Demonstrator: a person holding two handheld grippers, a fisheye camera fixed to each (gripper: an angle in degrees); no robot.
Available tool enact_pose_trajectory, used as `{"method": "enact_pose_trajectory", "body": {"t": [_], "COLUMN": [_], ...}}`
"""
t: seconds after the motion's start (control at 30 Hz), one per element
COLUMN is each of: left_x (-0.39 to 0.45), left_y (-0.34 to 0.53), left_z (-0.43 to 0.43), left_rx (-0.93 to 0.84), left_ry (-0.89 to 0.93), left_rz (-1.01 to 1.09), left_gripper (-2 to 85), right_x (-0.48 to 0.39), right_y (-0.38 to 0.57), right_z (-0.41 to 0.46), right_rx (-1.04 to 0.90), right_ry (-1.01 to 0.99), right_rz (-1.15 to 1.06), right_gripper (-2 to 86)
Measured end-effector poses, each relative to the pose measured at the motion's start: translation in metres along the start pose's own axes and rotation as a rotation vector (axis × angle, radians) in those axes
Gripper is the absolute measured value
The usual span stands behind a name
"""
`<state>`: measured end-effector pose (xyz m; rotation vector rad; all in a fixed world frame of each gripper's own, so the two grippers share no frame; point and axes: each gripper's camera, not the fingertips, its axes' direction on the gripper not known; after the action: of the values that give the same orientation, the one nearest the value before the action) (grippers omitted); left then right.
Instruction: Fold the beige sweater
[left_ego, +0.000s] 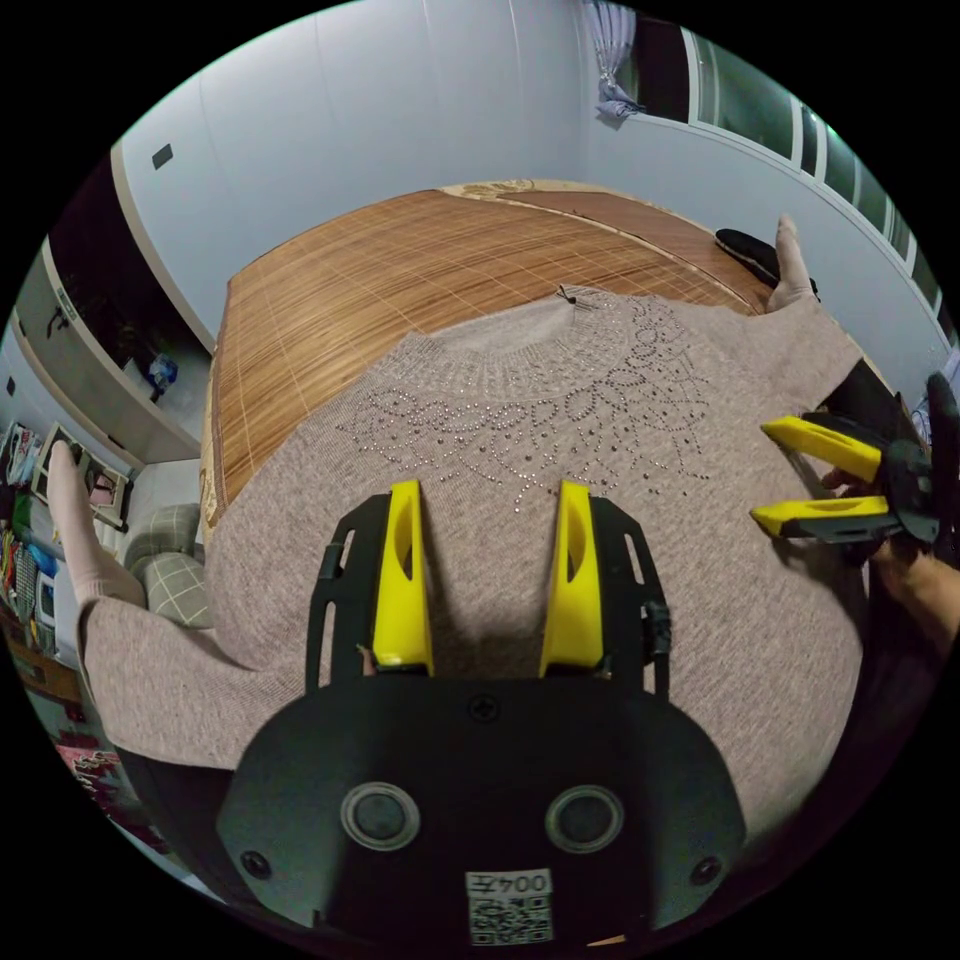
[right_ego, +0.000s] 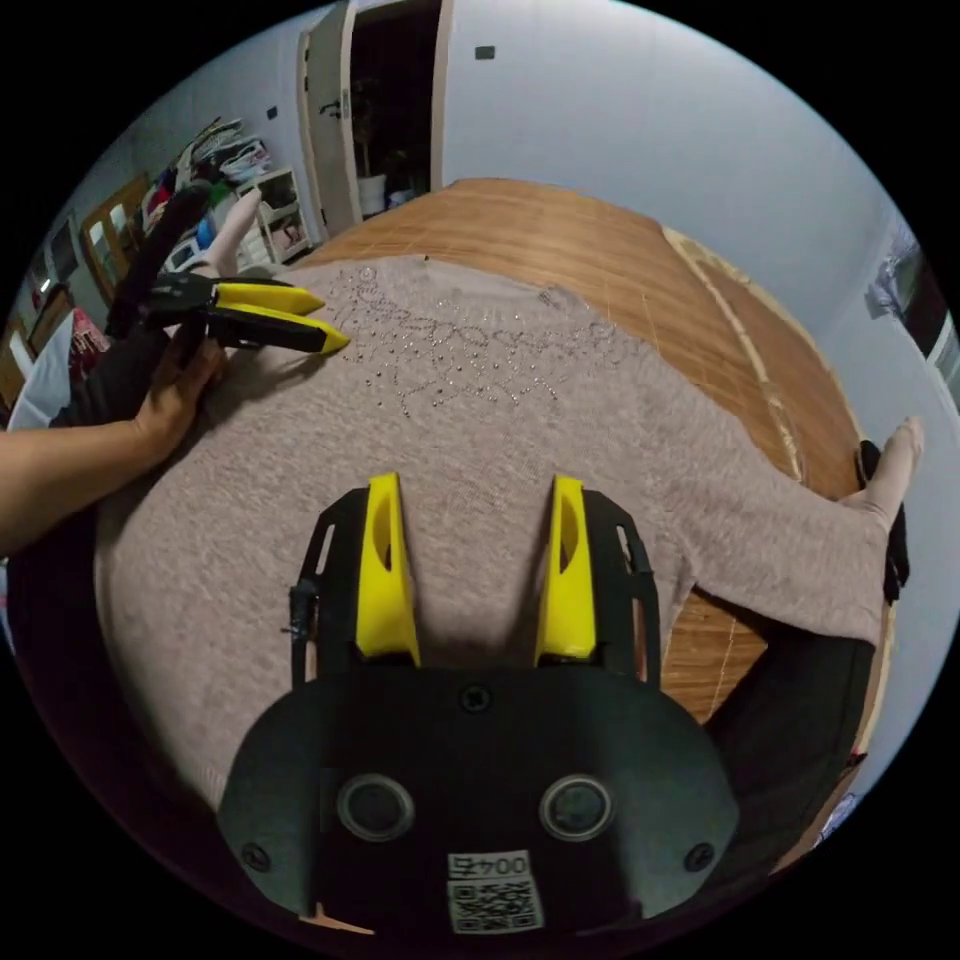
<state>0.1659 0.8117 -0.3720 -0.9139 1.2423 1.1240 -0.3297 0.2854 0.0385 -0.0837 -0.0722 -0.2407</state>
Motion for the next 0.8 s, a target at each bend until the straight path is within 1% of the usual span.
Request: {"method": "enact_pose_trajectory", "body": {"t": [0.03,0.17,0.8], "left_x": [-0.002,-0.008,-0.045], "left_y": [0.000,-0.002,-0.021], "left_z": [0.000,0.002,0.015], "left_rx": [-0.001,-0.003,-0.049], "left_ry": [0.000,0.002,0.011], "left_rz": [0.000,0.000,-0.002], "left_gripper": [17.5,17.5,16.5], "right_x": [-0.002,0.008,-0.002], "right_y": [0.001,0.010,0.047], "right_z": [0.003,0.010,0.034], "right_rx": [-0.012,-0.016,0.003], "right_ry": [0.013,-0.068,-0.066], "right_rz": [0.004,0.039,0.040], "right_gripper": [21.1,21.3,21.1]}}
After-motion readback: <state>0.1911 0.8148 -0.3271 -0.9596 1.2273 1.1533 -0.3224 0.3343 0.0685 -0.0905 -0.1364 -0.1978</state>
